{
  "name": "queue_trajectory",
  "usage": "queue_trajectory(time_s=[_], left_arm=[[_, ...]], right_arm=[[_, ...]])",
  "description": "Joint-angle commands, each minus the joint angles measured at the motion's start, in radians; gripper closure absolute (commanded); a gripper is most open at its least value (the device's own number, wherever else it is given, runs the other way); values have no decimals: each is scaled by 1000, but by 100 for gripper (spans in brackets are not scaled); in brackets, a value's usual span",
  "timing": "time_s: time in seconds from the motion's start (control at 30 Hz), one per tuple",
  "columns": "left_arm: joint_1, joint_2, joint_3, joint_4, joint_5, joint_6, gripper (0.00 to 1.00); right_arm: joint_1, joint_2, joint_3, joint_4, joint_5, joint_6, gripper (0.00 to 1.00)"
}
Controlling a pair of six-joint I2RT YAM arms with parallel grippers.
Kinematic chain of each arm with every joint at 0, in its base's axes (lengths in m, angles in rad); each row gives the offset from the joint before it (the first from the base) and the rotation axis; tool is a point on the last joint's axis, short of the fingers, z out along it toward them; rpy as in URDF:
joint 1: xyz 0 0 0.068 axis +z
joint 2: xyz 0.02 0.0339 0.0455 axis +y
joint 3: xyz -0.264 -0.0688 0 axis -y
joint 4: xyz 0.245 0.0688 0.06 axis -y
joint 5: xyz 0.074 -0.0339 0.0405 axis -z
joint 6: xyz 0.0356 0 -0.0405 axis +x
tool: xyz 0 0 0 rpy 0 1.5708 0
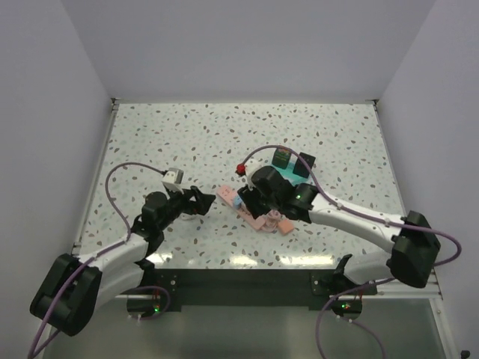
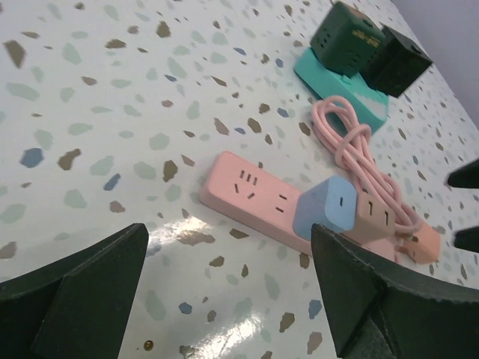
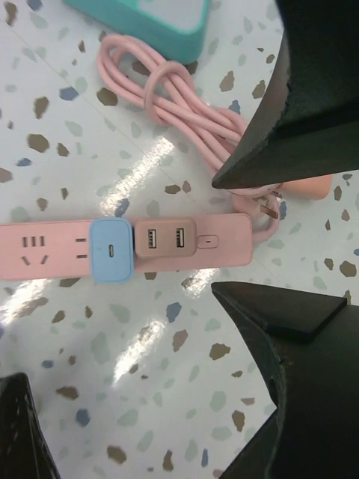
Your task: Insert the plug
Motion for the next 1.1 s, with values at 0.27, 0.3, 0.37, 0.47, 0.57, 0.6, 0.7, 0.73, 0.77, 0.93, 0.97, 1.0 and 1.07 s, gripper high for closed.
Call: queue_trajectory(time_s=[0.27,0.3,0.37,0.47,0.57,0.6,0.7,0.73,0.77,0.93,0.97,1.0,1.07], left_arm=[[8,-155,51,-344,-371,-66,1],[8,-168,41,-347,-357,-65,1],[8,-201,34,-367,-362,-81,0],[8,-281,34,-434,-421,-98,0],[8,-354,42,-503,-481,-124,0],[8,-369,50,-522,-496,-133,0],[10,-393,63,-556,-529,-155,0],[10,-386,74,-569,-530,-161,0],[10,-378,83,-597,-530,-173,0],[10,-366,108,-611,-486,-192,0],[10,-385,108,-615,-480,-198,0],[10,-396,108,-620,-478,-198,0],[10,-433,110,-628,-480,-203,0]], right_arm=[[6,-153,-86,234,-128,5,43],[7,-150,-91,243,-132,5,43],[9,-137,-98,260,-154,5,42],[30,-108,-111,321,-203,20,42],[83,-33,-83,392,-198,31,42],[96,-7,-74,407,-192,33,41],[142,91,-33,478,-168,63,41],[156,114,-23,500,-162,78,41],[165,170,-2,524,-159,89,40],[210,344,116,565,-68,138,37],[210,366,153,565,-59,151,37],[211,408,165,574,-50,172,37],[213,445,196,585,-19,193,36]])
